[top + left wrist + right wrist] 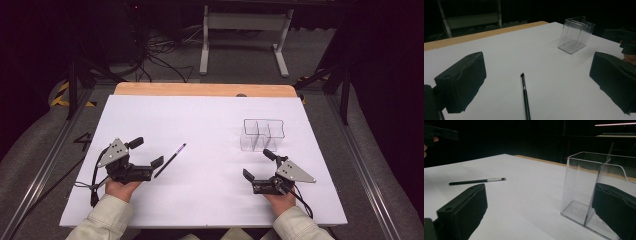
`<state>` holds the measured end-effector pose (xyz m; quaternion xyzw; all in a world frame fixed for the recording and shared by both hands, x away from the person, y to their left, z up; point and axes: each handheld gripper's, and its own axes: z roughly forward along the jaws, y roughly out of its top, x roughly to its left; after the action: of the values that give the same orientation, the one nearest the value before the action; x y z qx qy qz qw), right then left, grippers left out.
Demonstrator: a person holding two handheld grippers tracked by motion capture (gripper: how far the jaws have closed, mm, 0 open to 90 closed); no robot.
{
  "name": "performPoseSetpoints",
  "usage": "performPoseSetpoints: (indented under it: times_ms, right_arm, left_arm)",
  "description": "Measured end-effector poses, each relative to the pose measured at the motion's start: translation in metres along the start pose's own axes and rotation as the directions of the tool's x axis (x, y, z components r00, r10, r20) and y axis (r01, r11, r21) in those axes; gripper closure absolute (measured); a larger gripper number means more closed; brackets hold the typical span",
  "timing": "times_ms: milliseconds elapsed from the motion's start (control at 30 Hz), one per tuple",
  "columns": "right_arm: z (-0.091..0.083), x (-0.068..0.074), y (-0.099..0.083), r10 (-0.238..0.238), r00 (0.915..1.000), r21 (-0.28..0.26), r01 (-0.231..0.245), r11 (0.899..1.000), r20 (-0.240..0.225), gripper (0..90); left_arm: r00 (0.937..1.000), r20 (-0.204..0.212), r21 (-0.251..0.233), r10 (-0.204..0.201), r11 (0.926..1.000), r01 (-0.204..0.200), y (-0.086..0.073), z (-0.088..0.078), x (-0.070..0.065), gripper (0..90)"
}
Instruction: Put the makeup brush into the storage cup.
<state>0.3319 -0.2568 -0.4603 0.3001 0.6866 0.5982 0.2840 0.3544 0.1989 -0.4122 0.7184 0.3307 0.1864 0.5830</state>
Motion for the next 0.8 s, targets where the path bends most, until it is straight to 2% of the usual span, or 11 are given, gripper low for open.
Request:
performPoseSetpoints:
  times_ms: [200,300,367,400,567,600,633,667,733,767,800]
  right_arm:
    - [0.0,-0.001,0.0,0.007,1.0,0.006,-0.007,1.0,0.001,0.5]
    - [-0.001,0.0,0.001,0.009,1.0,0.002,-0.009,1.0,-0.004,0.9]
    - [-0.001,0.001,0.001,-0.003,1.0,0.001,0.003,1.0,-0.007,1.2]
    - [-0.001,0.001,0.001,-0.003,1.0,0.001,0.003,1.0,-0.007,1.2]
    - [-0.003,0.001,0.003,0.011,0.9999,0.0,-0.011,1.0,-0.014,1.8]
    - [-0.003,0.0,0.002,0.015,0.9998,0.002,-0.015,1.0,-0.013,1.9]
    - [-0.003,0.0,0.002,0.019,0.9997,0.005,-0.019,1.0,-0.014,2.0]
    - [-0.003,0.0,0.002,0.019,0.9997,0.005,-0.019,1.0,-0.014,2.0]
    - [-0.002,-0.001,0.002,0.021,0.9997,0.007,-0.021,1.0,-0.011,2.0]
    - [-0.002,-0.001,0.002,0.024,0.9997,0.008,-0.024,1.0,-0.011,2.1]
    - [-0.002,-0.001,0.002,0.025,0.9996,0.009,-0.025,1.0,-0.013,2.3]
  left_arm:
    - [0.9997,-0.004,0.034,0.025,0.9991,-0.025,0.01,0.007,0.0,1.6]
    - [0.9999,-0.002,0.107,0.013,0.9941,-0.013,0.018,0.013,0.002,1.6]
    - [0.9996,-0.015,0.168,0.025,0.9856,-0.022,0.025,0.017,0.002,2.0]
    - [0.9996,-0.015,0.168,0.025,0.9856,-0.022,0.025,0.017,0.002,2.0]
    - [0.9993,-0.02,0.297,0.033,0.9545,-0.025,0.039,0.027,0.002,3.6]
    - [0.9994,-0.016,0.328,0.032,0.9445,-0.025,0.042,0.03,0.002,3.7]
    - [0.9994,-0.016,0.328,0.032,0.9445,-0.025,0.042,0.03,0.002,3.8]
    - [0.9993,-0.019,0.346,0.032,0.938,-0.024,0.044,0.032,0.003,3.8]
    - [0.9994,-0.016,0.388,0.03,0.9213,-0.022,0.047,0.036,0.003,4.4]
    - [0.9995,-0.017,0.418,0.027,0.9085,-0.018,0.049,0.039,0.003,4.6]
    - [0.9993,-0.018,0.431,0.034,0.902,-0.023,0.051,0.041,0.003,4.6]
